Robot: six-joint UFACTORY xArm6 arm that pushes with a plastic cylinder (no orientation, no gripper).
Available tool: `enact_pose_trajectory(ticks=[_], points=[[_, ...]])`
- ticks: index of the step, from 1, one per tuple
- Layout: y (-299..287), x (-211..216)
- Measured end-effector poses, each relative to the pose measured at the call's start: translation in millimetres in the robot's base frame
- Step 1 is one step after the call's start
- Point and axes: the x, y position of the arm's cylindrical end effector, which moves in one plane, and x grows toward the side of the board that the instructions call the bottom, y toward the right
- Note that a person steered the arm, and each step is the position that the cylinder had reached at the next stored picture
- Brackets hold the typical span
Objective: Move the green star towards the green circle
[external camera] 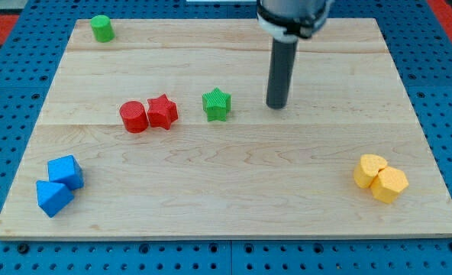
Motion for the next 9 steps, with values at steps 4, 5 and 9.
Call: enact_pose_trajectory(ticks=[4, 5, 9], points=[[-82.0, 5.9], [-109.7, -4.0], [-221.5, -90.3]])
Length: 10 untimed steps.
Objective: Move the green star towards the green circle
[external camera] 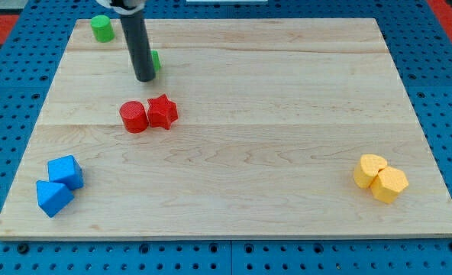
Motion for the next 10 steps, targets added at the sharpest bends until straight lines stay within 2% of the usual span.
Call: enact_pose_trajectory(ticks=[1, 3, 4, 6, 8, 10], points=[[-7.0, -7.2], [-7.0, -52.2], [-6.9, -50.8], [36.3, -47.4], [33.7, -80.7], [32.2, -83.2]])
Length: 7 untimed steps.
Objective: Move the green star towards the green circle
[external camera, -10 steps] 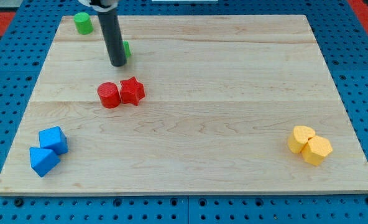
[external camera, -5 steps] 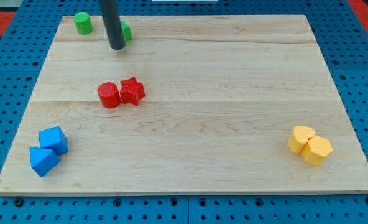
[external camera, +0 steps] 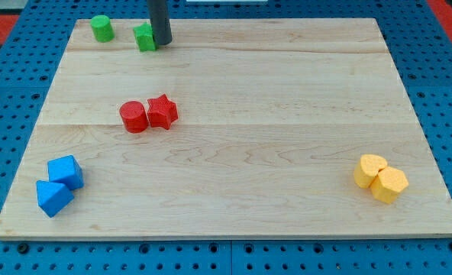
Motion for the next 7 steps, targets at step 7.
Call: enact_pose_trajectory(ticks=[7], points=[[-44.8, -18.1]])
